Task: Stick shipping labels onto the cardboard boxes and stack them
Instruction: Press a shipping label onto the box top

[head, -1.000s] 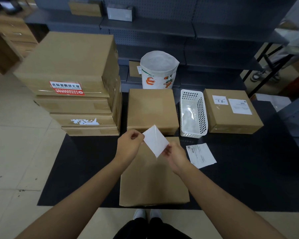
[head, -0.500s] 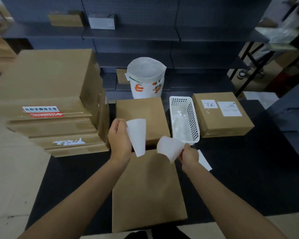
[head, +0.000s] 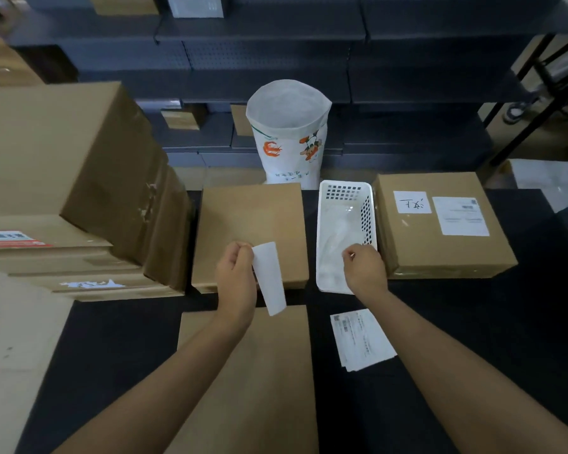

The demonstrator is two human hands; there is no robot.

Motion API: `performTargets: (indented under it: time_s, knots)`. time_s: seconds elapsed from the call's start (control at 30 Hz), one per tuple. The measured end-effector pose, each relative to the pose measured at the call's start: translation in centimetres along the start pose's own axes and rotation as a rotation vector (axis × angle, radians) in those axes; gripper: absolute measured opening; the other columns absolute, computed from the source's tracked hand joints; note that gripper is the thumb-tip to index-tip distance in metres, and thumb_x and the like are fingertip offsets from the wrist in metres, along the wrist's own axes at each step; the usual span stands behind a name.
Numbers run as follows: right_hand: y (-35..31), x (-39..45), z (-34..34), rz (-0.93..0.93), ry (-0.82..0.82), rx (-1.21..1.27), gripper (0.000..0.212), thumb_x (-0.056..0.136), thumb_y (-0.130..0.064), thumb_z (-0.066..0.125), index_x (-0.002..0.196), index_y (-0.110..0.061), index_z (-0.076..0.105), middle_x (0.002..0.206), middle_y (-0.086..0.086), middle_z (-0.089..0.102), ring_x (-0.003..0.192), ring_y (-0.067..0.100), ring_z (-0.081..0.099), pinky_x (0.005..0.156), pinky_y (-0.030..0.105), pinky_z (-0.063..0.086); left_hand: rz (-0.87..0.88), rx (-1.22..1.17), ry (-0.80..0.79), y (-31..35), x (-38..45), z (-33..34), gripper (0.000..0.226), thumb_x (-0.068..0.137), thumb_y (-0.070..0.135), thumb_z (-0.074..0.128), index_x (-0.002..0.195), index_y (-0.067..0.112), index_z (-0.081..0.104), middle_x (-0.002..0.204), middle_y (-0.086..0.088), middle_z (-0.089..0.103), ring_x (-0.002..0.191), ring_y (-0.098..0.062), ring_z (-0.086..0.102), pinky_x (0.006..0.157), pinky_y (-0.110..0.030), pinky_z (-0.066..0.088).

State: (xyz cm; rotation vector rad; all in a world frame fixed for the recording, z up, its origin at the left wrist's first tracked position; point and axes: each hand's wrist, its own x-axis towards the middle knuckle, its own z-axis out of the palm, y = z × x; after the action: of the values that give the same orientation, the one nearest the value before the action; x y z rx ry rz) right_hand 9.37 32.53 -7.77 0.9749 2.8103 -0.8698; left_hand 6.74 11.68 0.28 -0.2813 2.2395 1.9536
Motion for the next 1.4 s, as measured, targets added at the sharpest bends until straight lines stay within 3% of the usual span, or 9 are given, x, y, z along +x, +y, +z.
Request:
performTargets:
  time_s: [0.23,0.47,0.63,0.83,0.93,1.07,1.17,1.3,1.4]
  knots:
    - [0.2,0.9,-0.6,-0.018,-0.008,-0.308,0.037,0.097,-0.044,0.046,0.092,-0.01,0.059,0.085,0.005,0.064,0.076,0.021,0.063,0.062,0.031,0.052,0.017,0.061,0.0,0.1,0.7,1.6,0.031,0.097,0.014,0.039,0.067,0.019,0.039,0.067,0.005,0.043,0.064,-0.01,0.043,0.058,-0.024,0.036]
    - [-2.0,-0.8,-0.5,-0.109,0.181,-0.027,0.054,0.101,-0.04,0.034,0.063,-0.008,0.055,0.061,0.002,0.057,0.057,0.021,0.056,0.053,0.031,0.045,0.073,0.06,-0.074,-0.4,0.5,1.3,0.027,0.095,0.016,0.042,0.069,0.02,0.041,0.062,0.016,0.044,0.059,0.0,0.043,0.054,-0.015,0.036]
    - [-5.5,-3.4,-0.1,0.042,-0.235,0.57,0.066,0.097,-0.057,0.036,0.063,-0.007,0.064,0.053,-0.003,0.059,0.051,0.009,0.054,0.058,0.023,0.04,0.316,0.253,-0.329,-0.1,-0.6,-1.4,0.013,0.093,0.021,0.048,0.081,0.016,0.051,0.072,0.014,0.049,0.064,-0.003,0.046,0.059,-0.014,0.04]
    - [-7.6,-7.2,-0.5,0.25,-0.477,0.913,0.068,0.089,-0.071,0.034,0.077,-0.011,0.062,0.058,0.001,0.06,0.047,0.012,0.049,0.051,0.024,0.039,0.958,0.818,-0.558,0.2,-2.8,-7.8,0.004,0.088,0.01,0.06,0.091,0.009,0.062,0.095,-0.003,0.058,0.075,-0.018,0.055,0.058,-0.03,0.046]
    - [-7.7,-10.4,-0.2,0.256,-0.565,0.955,0.049,0.084,-0.061,0.058,0.081,-0.012,0.063,0.064,0.003,0.064,0.05,0.013,0.053,0.054,0.024,0.044,1.18,0.961,-0.621,-0.3,-4.2,-11.7,0.011,0.087,0.015,0.062,0.094,0.009,0.067,0.098,-0.008,0.061,0.078,-0.02,0.058,0.058,-0.028,0.045]
    - [-7.4,-15.5,1.2,0.213,-0.582,0.972,0.03,0.078,-0.033,0.077,0.092,-0.01,0.064,0.067,0.004,0.063,0.056,0.012,0.057,0.055,0.022,0.051,1.268,1.039,-0.741,-1.9,-6.3,-16.2,0.027,0.083,0.012,0.064,0.109,0.009,0.067,0.106,-0.012,0.063,0.083,-0.023,0.061,0.058,-0.035,0.052]
    - [-7.4,-19.2,2.6,0.238,-0.541,0.92,0.026,0.076,-0.024,0.08,0.094,-0.011,0.066,0.076,0.007,0.069,0.064,0.013,0.065,0.06,0.023,0.054,1.283,1.049,-0.779,-3.0,-7.8,-18.4,0.041,0.07,0.008,0.079,0.109,0.009,0.068,0.106,-0.012,0.065,0.083,-0.021,0.063,0.059,-0.028,0.052]
    - [-7.4,-23.0,4.0,0.301,-0.537,0.992,0.036,0.082,-0.007,0.072,0.114,-0.011,0.055,0.103,0.014,0.07,0.083,0.02,0.072,0.069,0.025,0.056,1.284,0.956,-0.827,-4.3,-9.3,-20.2,0.046,0.069,0.007,0.081,0.113,0.007,0.066,0.113,-0.012,0.065,0.09,-0.021,0.066,0.067,-0.027,0.055]
    - [-7.1,-24.8,4.6,0.31,-0.359,1.055,0.024,0.084,-0.001,0.068,0.105,-0.009,0.057,0.103,0.016,0.065,0.085,0.019,0.069,0.065,0.022,0.056,1.269,0.952,-0.804,-6.1,-9.3,-20.7,0.045,0.077,0.011,0.075,0.12,0.009,0.061,0.123,-0.01,0.061,0.103,-0.018,0.062,0.082,-0.029,0.054]
